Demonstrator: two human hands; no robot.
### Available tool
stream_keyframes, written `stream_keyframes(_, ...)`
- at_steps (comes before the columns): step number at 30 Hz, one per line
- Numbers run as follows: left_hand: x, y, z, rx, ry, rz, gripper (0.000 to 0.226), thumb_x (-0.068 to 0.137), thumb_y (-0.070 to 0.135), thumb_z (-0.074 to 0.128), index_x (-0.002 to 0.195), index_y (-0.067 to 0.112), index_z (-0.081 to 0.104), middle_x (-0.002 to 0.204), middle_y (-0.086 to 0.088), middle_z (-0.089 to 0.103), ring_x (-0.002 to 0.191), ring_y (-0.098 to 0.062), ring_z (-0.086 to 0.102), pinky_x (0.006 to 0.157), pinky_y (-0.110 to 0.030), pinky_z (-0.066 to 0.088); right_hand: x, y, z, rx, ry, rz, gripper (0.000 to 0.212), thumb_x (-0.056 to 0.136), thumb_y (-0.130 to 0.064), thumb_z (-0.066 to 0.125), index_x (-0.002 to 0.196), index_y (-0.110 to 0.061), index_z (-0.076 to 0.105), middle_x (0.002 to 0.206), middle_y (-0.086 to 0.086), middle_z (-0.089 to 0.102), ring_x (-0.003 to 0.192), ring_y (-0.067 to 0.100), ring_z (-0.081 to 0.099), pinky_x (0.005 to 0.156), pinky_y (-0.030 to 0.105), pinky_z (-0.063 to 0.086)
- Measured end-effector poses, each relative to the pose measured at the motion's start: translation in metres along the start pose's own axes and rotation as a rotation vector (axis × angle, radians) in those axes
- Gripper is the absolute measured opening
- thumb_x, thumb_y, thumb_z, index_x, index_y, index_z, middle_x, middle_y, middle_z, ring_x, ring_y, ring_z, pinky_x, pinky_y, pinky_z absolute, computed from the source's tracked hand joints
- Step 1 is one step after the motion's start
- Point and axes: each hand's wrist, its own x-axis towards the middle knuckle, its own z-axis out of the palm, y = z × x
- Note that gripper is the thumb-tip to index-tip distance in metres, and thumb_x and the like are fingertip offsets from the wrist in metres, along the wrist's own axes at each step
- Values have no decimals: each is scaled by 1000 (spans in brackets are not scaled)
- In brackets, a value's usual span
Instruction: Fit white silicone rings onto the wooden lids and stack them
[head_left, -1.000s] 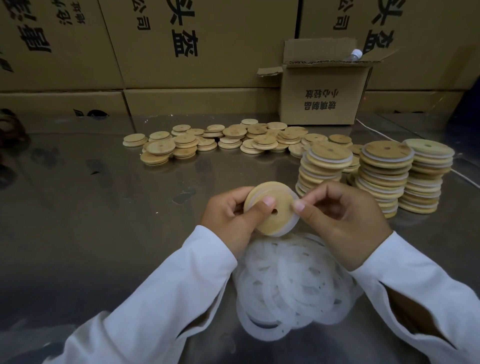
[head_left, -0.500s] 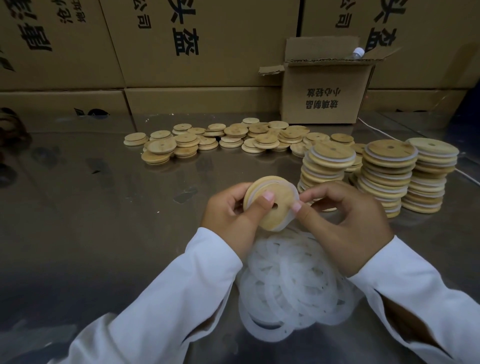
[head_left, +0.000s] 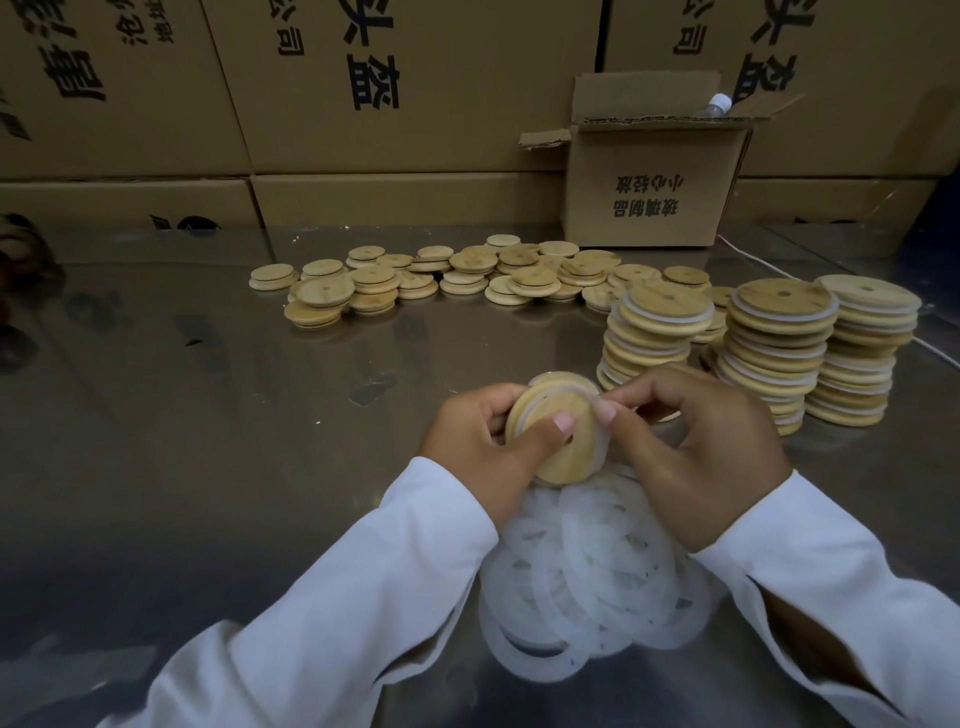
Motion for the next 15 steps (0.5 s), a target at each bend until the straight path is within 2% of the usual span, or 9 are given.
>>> stream_keyframes(4,0,-2,2,59,27,19,3,79,15,69,77,15,67,77,-6,70,75,-20,66,72,-29,53,1,4,0,-83,-3,3,9,80,-23,61,75,-19,67,69,-13,57,67,8,54,62,26,42)
stream_keyframes(7,0,-2,3,86,35,24,4,79,18,70,78,18,66,79,-6,70,79,-24,66,74,-31,54,3,5,1,-54,-24,55,11,80,-24,61,71,-29,61,69,-19,55,70,4,54,61,18,40)
stream_keyframes(10,1,-1,1,92,28,21,3,79,17,69,78,17,66,80,-5,71,79,-20,66,74,-28,54,5,5,-1,33,-54,117,19,81,-21,62,67,-33,57,69,-19,58,73,3,56,63,9,38)
stream_keyframes(15,3,2,-5,16,-10,5,12,80,10,67,74,20,66,69,6,68,67,-6,64,66,-17,52,7,2,-4,135,-98,150,23,82,-16,63,65,-32,59,68,-15,62,72,9,59,66,20,45)
